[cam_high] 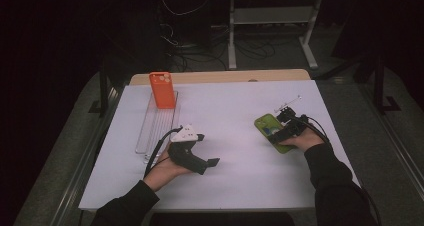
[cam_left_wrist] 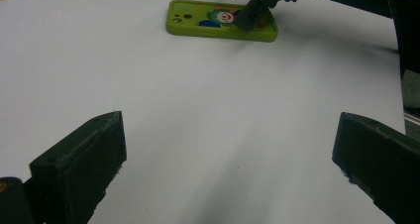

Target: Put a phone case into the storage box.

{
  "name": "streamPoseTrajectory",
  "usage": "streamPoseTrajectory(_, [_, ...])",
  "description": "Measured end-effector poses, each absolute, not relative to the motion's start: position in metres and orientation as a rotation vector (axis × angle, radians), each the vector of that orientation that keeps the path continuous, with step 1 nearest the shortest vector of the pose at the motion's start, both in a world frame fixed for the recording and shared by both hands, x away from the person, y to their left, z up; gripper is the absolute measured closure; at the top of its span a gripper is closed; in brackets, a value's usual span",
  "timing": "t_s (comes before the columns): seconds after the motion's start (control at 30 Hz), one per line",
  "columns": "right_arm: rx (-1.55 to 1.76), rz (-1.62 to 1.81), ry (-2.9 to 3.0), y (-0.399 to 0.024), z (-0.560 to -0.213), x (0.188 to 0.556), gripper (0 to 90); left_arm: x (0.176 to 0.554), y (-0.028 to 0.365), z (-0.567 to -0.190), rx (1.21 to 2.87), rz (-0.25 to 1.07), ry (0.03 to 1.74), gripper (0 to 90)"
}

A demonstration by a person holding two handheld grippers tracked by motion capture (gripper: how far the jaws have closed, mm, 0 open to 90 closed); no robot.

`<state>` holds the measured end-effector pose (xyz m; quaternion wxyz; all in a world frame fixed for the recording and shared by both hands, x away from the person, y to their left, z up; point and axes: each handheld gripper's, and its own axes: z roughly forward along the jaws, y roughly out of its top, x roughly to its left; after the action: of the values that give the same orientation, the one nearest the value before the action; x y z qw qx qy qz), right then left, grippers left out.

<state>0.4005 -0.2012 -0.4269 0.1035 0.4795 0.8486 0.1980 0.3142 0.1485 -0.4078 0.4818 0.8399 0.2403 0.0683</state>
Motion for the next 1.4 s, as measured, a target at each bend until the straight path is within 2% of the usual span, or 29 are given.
streamPoseTrajectory(0.23, [1.448, 0.545, 2.549, -0.201, -0.4334, 0.4026, 0.1, 0.3142, 0.1488, -0.4076, 2.045, 0.167, 0.588, 0.0])
streamPoseTrajectory(0.87, [1.433, 0.505, 2.576, -0.1964, -0.4347, 0.3993, 14.5, 0.3144, 0.1493, -0.408, 2.051, 0.168, 0.591, 0.0])
streamPoseTrajectory(1.4, [1.4, 0.563, 2.596, -0.2004, -0.4305, 0.3985, 15.4, 0.3164, 0.1528, -0.4001, 2.074, 0.146, 0.56, 0.0])
